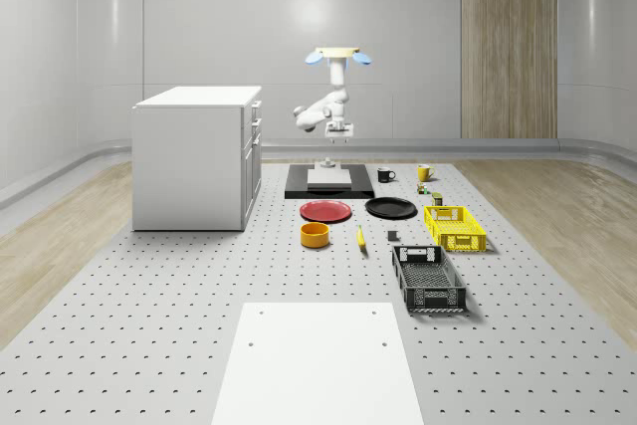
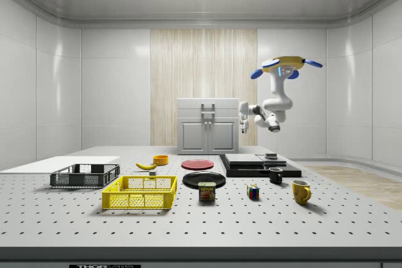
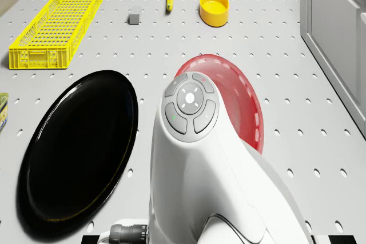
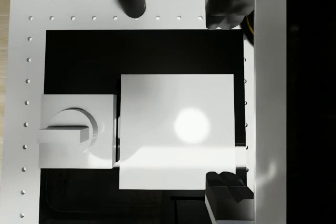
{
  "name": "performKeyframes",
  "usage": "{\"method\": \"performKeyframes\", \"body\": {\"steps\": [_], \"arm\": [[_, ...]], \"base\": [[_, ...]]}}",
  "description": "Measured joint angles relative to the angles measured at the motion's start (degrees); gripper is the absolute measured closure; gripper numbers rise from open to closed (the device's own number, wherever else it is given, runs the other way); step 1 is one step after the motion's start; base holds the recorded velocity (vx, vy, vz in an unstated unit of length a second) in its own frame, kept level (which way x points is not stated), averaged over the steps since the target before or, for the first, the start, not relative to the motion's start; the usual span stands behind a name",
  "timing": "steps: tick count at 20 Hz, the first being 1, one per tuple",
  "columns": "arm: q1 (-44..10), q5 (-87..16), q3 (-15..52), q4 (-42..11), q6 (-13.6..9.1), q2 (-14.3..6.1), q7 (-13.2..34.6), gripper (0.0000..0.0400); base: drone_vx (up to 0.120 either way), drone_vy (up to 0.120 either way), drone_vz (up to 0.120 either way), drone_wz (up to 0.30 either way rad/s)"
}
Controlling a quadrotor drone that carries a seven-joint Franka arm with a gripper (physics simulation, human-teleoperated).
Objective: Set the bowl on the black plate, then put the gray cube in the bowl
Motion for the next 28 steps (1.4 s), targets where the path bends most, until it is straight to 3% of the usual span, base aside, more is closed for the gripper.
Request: {"method": "performKeyframes", "body": {"steps": [5, 9, 17, 21, 28], "arm": [[-1.3, 0.5, 0.9, 0.0, 0.9, -1.7, 1.1, 0.0], [-2.1, 1.1, 1.4, 0.1, 1.8, -3.0, 1.7, 0.0], [-3.1, 2.3, 2.3, 0.3, 3.8, -5.4, 2.6, 0.0], [-3.5, 2.9, 2.7, 0.4, 4.9, -6.5, 3.0, 0.0], [-4.1, 3.9, 3.2, 0.5, 6.6, -8.4, 3.6, 0.0]], "base": [[0.12, 0.0, -0.12, 0.0], [0.12, -0.08, -0.01, 0.0], [0.12, 0.0, 0.0, 0.0], [0.12, 0.0, -0.11, 0.0], [0.12, 0.0, -0.029, 0.0]]}}
